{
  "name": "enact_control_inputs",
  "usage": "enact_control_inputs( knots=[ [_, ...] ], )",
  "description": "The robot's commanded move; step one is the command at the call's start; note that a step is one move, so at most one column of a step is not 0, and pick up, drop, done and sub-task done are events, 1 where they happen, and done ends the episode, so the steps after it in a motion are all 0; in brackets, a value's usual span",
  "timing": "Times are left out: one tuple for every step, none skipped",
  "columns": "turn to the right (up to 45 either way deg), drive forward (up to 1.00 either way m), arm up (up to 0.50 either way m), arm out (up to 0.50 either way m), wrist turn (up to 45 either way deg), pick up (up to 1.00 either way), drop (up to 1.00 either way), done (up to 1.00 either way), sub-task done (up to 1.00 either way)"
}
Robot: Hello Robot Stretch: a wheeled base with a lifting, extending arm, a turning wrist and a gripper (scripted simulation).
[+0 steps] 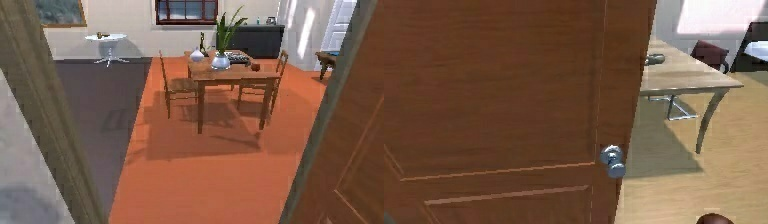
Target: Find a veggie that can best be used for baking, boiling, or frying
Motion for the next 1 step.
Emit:
enact_control_inputs(
  knots=[
    [3.0, 0.0, 0.0, 0.0, 0.0, 0.0, 0.0, 0.0, 0.0]
  ],
)
